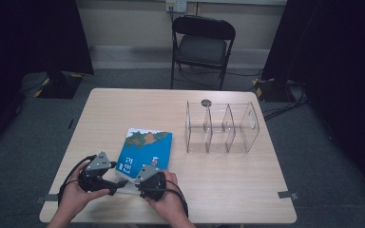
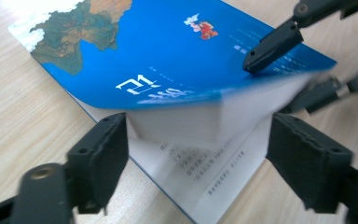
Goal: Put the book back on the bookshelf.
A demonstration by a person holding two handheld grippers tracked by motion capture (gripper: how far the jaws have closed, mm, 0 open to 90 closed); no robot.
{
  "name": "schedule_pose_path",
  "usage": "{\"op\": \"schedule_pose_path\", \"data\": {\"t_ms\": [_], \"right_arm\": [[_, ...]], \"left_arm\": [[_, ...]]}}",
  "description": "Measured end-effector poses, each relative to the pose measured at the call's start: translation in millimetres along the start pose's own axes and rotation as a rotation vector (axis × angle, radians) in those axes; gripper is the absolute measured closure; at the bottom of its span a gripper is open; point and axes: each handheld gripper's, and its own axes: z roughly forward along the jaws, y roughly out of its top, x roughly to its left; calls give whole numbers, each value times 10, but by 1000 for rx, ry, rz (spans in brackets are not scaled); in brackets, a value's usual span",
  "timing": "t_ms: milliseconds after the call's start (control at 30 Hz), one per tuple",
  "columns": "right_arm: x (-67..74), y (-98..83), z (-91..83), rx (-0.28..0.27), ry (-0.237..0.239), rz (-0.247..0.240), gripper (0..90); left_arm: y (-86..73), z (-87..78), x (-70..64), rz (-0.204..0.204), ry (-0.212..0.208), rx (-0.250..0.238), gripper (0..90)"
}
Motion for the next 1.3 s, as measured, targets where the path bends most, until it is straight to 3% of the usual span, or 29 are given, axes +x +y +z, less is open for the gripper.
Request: {"op": "schedule_pose_path", "data": {"t_ms": [133, 200, 300, 367, 433, 533, 567, 667, 833, 1100, 1300], "right_arm": [[-10, -1, -23, -8, 4, 2, 637], [-14, 3, -31, -10, 6, 8, 657], [-2, 19, -41, -1, -3, 3, 675], [-3, 19, -48, -4, -3, 17, 682], [-16, 18, -54, -5, 3, 28, 689], [-19, 27, -66, -2, 3, 36, 696], [-16, 35, -71, 6, 1, 36, 699], [-23, 70, -90, 17, -1, 43, 707], [-60, 109, -139, 12, 4, 57, 714], [-92, 158, -179, 16, 12, 76, 718], [-146, 233, -266, 16, 10, 106, 728]], "left_arm": [[-57, -58, 7, -2, -5, 0, 185], [-101, -79, 16, -27, -28, -22, 166], [-169, -77, 33, -20, -30, 1, 160], [-190, -70, 37, -11, -29, 16, 162], [-235, -59, 36, 12, -55, 29, 161], [-248, -59, 19, 17, -75, 14, 161], [-250, -64, 16, 40, -83, 21, 161], [-281, -46, 20, 57, -86, 41, 162], [-342, 14, 30, 40, -99, 67, 162], [-375, 38, 50, 60, -110, 86, 163], [-408, 55, 67, 34, -117, 90, 168]]}}
